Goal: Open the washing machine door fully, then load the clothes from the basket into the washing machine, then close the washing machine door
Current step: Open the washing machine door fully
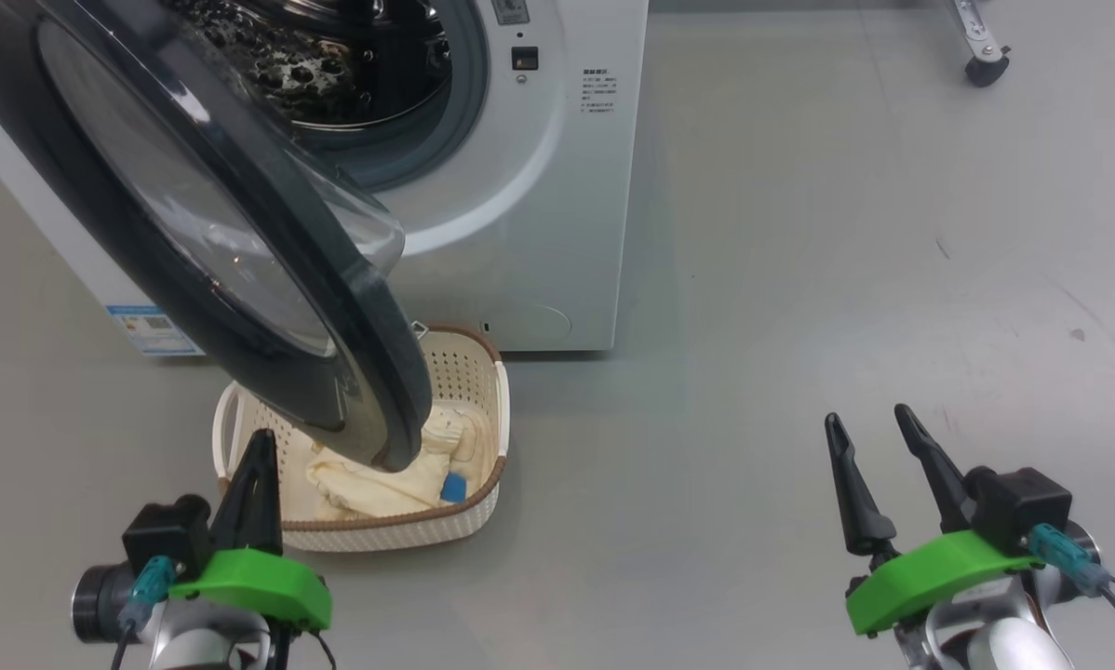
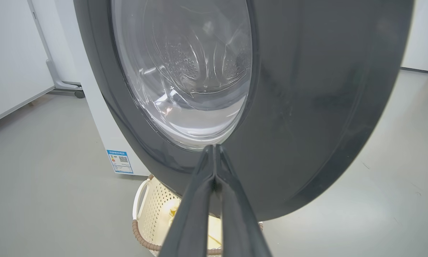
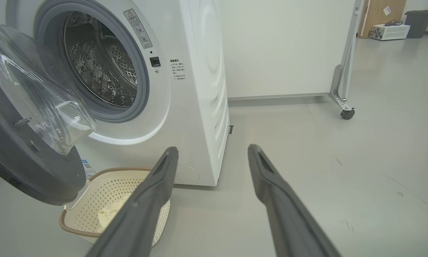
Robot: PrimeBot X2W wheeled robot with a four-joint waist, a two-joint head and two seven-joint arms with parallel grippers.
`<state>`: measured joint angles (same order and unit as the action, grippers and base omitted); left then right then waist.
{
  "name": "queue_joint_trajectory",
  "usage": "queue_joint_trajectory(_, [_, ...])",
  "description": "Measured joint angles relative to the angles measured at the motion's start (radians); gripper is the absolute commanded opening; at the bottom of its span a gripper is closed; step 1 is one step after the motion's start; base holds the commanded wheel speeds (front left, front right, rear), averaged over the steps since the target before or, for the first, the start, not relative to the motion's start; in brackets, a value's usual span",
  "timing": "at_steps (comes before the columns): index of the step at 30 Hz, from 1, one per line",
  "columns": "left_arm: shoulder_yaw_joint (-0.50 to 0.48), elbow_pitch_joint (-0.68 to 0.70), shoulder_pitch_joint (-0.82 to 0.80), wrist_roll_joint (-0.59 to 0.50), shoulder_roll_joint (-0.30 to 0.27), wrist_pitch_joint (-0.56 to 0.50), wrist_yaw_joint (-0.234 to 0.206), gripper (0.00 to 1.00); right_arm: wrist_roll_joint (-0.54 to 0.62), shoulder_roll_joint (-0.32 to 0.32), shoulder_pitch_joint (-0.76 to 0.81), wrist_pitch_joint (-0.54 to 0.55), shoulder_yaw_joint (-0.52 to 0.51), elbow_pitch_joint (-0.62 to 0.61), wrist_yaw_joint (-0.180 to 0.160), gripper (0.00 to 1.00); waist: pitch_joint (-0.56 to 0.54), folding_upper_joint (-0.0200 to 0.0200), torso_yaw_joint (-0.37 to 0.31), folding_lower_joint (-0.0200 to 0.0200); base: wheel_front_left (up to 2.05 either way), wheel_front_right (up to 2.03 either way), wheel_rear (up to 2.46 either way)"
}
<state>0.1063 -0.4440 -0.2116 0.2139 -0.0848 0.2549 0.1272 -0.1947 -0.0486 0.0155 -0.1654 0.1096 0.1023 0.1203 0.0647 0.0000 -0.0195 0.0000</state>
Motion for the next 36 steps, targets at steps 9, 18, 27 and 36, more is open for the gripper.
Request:
queue_joint_trajectory(9, [0.001,0.0,-0.005,0.0,-0.016,0.0,0.0,0.0,0.0,0.0,0.0,0.0,-0.002,0.0,0.0,1.0,0.008,0.0,0.001,0.0,0.0,0.0,0.0])
queue_joint_trajectory(18, [0.001,0.092,-0.025,0.008,-0.049,-0.027,-0.001,0.0,-0.009,0.0,0.0,0.0,-0.012,-0.001,0.0,1.0,0.009,0.0,0.005,0.0,0.0,0.0,0.0])
queue_joint_trajectory(27, [0.002,0.307,-0.085,0.008,-0.112,-0.127,-0.001,0.0,-0.016,0.001,0.0,-0.002,-0.045,-0.006,0.0,1.0,0.01,0.0,0.016,0.0,0.0,0.0,0.0])
queue_joint_trajectory(36, [0.022,0.504,-0.148,0.008,-0.128,-0.224,-0.002,0.0,-0.026,0.001,0.001,-0.002,-0.049,-0.012,0.0,1.0,0.012,0.0,0.015,0.0,0.0,0.0,0.0])
